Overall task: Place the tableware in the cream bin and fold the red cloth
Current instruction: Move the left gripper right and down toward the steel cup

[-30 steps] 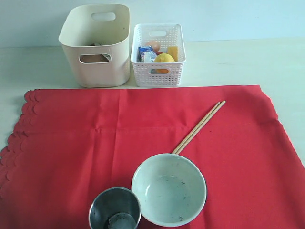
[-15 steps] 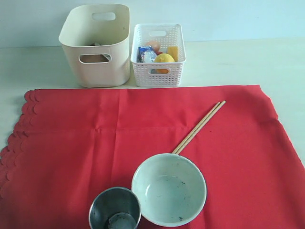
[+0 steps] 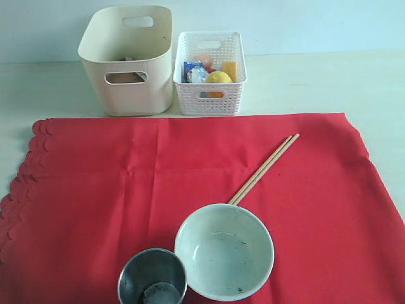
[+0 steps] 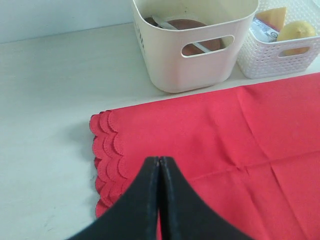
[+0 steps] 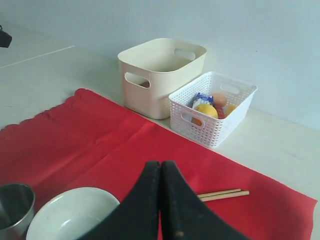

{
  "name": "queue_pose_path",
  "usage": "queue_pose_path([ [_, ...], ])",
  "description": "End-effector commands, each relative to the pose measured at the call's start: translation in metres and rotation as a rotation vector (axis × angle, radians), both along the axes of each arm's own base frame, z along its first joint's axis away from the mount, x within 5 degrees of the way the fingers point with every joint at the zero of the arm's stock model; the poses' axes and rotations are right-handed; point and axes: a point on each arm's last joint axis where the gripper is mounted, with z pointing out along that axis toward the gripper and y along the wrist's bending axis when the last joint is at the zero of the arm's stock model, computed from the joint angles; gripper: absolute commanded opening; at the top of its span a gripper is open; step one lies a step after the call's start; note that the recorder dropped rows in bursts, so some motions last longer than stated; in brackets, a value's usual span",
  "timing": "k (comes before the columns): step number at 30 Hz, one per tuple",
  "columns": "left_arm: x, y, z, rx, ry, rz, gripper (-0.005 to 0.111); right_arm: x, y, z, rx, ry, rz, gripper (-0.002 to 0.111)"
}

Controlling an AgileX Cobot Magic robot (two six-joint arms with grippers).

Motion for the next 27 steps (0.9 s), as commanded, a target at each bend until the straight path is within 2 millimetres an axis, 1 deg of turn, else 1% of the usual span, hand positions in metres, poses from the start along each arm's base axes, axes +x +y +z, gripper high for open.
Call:
queue_pose_path([
  [1, 0.002, -0.002, 0.003, -0.017, -0.026, -0.007, 0.000, 0.002, -0.003, -0.005, 0.018, 0.010, -0.075, 0.000],
  [6, 0.004, -0.003, 0.001, -0.017, -0.020, -0.007, 0.000, 0.009, -0.009, -0.026, -0.002, 0.054, -0.221, 0.000],
  [9, 0.005, -0.003, 0.000, -0.020, -0.014, -0.006, 0.000, 0.012, -0.013, -0.035, -0.012, 0.077, -0.298, 0.000],
  [14, 0.009, -0.008, -0.005, -0.131, 0.041, 0.028, 0.000, 0.013, -0.020, -0.052, -0.022, 0.107, -0.409, 0.000],
  [16, 0.013, -0.011, -0.011, -0.160, 0.082, 0.042, 0.000, 0.012, -0.022, -0.058, -0.020, 0.107, -0.448, 0.000],
  [19, 0.018, -0.013, -0.022, -0.170, 0.158, 0.057, 0.000, 0.013, -0.025, -0.059, 0.007, 0.050, -0.495, 0.000],
  [24, 0.021, -0.016, -0.038, -0.121, 0.296, 0.049, 0.000, 0.013, -0.029, -0.067, 0.014, 0.036, -0.562, 0.000],
  [27, 0.021, -0.020, -0.044, -0.100, 0.362, -0.001, 0.005, 0.012, -0.031, -0.072, 0.018, 0.027, -0.595, 0.000],
])
